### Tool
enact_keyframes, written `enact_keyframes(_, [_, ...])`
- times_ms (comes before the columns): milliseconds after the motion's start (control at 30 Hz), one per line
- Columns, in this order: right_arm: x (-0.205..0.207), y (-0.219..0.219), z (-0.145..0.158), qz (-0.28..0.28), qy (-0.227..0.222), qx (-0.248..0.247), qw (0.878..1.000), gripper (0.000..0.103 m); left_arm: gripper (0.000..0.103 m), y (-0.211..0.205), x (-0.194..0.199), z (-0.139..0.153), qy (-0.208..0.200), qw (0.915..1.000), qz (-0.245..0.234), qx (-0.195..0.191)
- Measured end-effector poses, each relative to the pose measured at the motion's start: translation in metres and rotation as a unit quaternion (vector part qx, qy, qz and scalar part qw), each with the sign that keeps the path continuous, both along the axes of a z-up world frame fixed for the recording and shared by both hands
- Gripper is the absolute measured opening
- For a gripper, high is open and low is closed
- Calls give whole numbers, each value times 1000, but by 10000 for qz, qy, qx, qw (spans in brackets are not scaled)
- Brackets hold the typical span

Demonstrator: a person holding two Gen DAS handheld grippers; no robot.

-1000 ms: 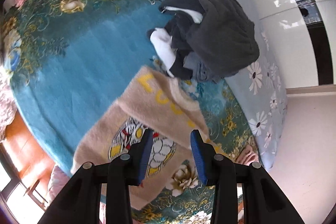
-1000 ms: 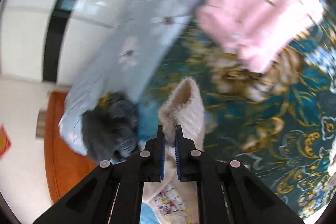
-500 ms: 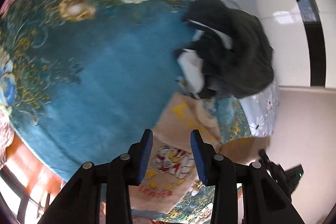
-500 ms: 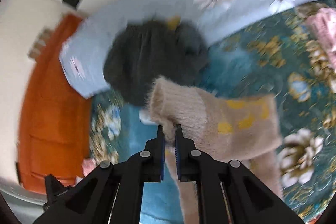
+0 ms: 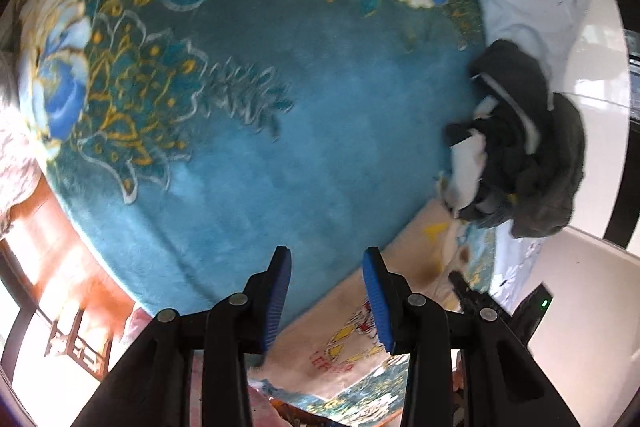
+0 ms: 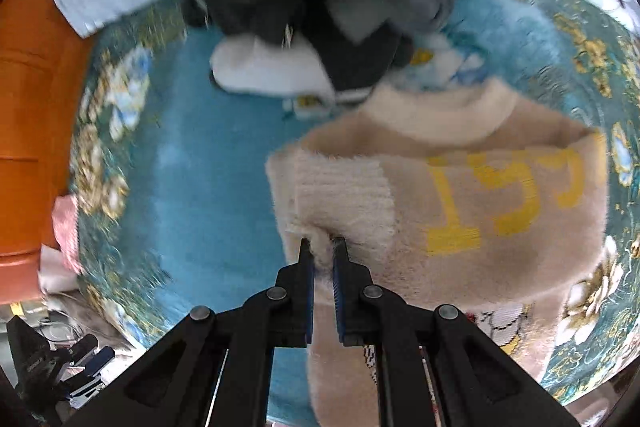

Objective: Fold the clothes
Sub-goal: 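Grasp the other sleeve with the right gripper and fold it across the front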

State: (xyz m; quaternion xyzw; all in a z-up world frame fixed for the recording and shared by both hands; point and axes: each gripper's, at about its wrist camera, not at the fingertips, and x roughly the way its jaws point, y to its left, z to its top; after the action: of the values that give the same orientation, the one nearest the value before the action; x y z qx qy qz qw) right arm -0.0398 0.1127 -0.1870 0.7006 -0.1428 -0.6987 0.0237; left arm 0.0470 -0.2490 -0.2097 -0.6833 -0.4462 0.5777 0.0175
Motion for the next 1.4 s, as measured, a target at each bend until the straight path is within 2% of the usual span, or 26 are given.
enact_keyframes(67, [-1, -11, -9, 204, -96, 47, 9997, 9, 41, 12, -1, -3, -61, 9998, -199, -14])
enact_keyframes(167, [-1, -17, -11, 376, -122, -129, 9991, 16, 41, 39, -7, 1, 12, 9983, -585, -17])
enact_keyframes(233, [2, -13, 0, 342, 8, -463, 9983, 19, 41, 59, -11, 8, 117, 9966, -814, -14])
enact_keyframes(300, [6, 0, 19, 274, 223, -599, 9976, 19, 41, 80, -14, 15, 222, 9943, -1042, -11])
enact_keyframes(400, [21, 34, 44, -20, 493, -667, 9965, 21, 41, 112, -11, 27, 420, 9902, -1328, 10])
enact_keyframes(500, [53, 88, 64, -528, 728, -716, 9934, 25, 44, 144, 6, 36, 632, 9865, -1510, -27])
enact_keyframes(633, [118, 164, 71, -1102, 778, -577, 9892, 27, 47, 179, 41, 40, 862, 9813, -1712, -175])
enact_keyframes(700, [158, 201, 64, -1349, 683, -516, 9872, 28, 48, 192, 71, 33, 906, 9778, -1855, -371])
enact_keyframes(800, [221, 252, 44, -1655, 411, -489, 9841, 37, 50, 207, 108, 17, 897, 9721, -2061, -674])
enact_keyframes(967, [289, 288, -1, -1698, -143, -640, 9833, 42, 53, 220, 136, -23, 711, 9680, -2199, -982])
enact_keyframes(1033, [302, 289, -20, -1684, -266, -794, 9822, 46, 54, 223, 139, -42, 639, 9669, -2219, -1082])
enact_keyframes(1200, [300, 279, -59, -1660, -299, -1158, 9788, 48, 55, 222, 144, -75, 531, 9665, -2173, -1258])
enact_keyframes(1400, [288, 260, -86, -1721, -352, -1405, 9744, 48, 54, 223, 151, -92, 213, 9762, -1925, -972])
